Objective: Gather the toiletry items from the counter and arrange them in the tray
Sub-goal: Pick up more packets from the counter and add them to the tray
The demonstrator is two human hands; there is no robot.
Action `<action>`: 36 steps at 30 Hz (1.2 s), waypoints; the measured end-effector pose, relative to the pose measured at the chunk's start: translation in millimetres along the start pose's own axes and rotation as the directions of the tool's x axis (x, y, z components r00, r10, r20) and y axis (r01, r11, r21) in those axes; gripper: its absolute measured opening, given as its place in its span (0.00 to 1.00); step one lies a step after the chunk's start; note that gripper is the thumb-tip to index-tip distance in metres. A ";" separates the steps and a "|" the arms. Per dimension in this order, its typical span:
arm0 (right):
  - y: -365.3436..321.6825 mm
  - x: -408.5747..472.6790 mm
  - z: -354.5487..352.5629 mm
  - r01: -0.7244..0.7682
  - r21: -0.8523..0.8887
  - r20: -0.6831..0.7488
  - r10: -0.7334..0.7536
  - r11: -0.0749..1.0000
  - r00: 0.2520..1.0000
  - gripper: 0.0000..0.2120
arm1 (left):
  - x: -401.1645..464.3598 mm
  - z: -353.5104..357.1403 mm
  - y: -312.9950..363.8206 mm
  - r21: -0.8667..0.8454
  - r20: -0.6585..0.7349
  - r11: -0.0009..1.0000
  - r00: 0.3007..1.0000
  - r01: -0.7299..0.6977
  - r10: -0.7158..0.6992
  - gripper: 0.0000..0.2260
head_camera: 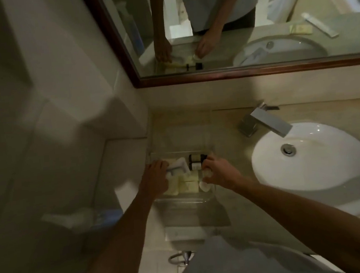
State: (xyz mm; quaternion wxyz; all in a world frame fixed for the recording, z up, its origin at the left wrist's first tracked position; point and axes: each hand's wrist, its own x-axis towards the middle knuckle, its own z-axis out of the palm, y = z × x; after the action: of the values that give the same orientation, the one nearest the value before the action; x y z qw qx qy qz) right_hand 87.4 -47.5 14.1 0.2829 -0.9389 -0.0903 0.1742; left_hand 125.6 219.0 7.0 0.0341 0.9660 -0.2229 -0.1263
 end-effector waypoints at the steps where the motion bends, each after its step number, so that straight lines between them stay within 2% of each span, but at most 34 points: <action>1: -1.3 2.1 2.8 -0.004 -0.017 0.000 0.004 1.000 1.000 0.18 | 4.7 -0.7 -3.6 0.003 0.007 1.000 1.000 0.003 -0.003 0.22; 6: -6.1 8.6 10.7 0.023 -0.085 -0.034 -0.026 0.996 0.999 0.17 | 24.0 -1.2 -13.9 0.009 -0.008 0.998 0.998 -0.064 0.064 0.26; 9: -7.6 10.1 12.5 0.072 -0.209 -0.036 -0.081 0.975 0.996 0.16 | 27.0 1.6 -17.2 0.023 0.011 0.998 0.998 -0.056 0.056 0.30; 11: -5.6 8.6 14.9 0.093 -0.287 -0.032 -0.107 0.953 0.994 0.16 | 26.4 3.5 -19.9 -0.018 0.017 0.998 0.998 -0.054 0.054 0.32; 14: 1.1 2.9 16.4 0.087 -0.306 -0.042 -0.105 0.948 0.994 0.15 | 21.8 5.3 -26.7 -0.072 0.009 0.997 0.999 -0.040 0.041 0.34; 20: 2.1 -1.8 17.4 0.078 -0.405 -0.024 -0.095 0.911 0.995 0.07 | 15.3 19.2 -35.5 -0.106 -0.099 0.994 0.995 -0.018 0.007 0.18; 24: -5.1 2.2 20.5 0.034 -0.431 -0.042 -0.058 0.902 0.997 0.07 | 17.5 19.4 -24.7 -0.211 -0.041 0.976 0.997 0.052 -0.062 0.19; 27: -10.3 5.8 15.0 0.041 -0.423 -0.027 -0.058 0.905 0.998 0.08 | 15.9 12.4 -12.7 -0.174 -0.088 0.980 0.989 0.099 -0.116 0.19; 30: -3.9 -4.9 2.3 0.086 -0.361 -0.114 -0.135 0.929 0.984 0.08 | 13.1 8.2 14.0 -0.118 -0.180 0.992 0.982 0.038 -0.059 0.23; 33: 21.5 -35.3 -8.9 0.118 -0.348 -0.218 -0.202 0.930 0.955 0.07 | 16.3 11.2 64.0 -0.164 -0.228 0.985 0.973 -0.057 0.019 0.24; 36: 63.3 -81.4 -18.0 0.046 -0.270 -0.298 -0.129 0.962 0.946 0.07 | 26.1 17.5 138.7 -0.182 -0.239 0.961 0.958 -0.208 0.162 0.23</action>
State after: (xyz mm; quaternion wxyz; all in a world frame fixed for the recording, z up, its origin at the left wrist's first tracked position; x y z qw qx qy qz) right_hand 23.5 -130.5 14.9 0.1758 -0.9785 -0.1081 -0.0026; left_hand 85.2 82.7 1.1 0.1699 0.9401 -0.2931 -0.0363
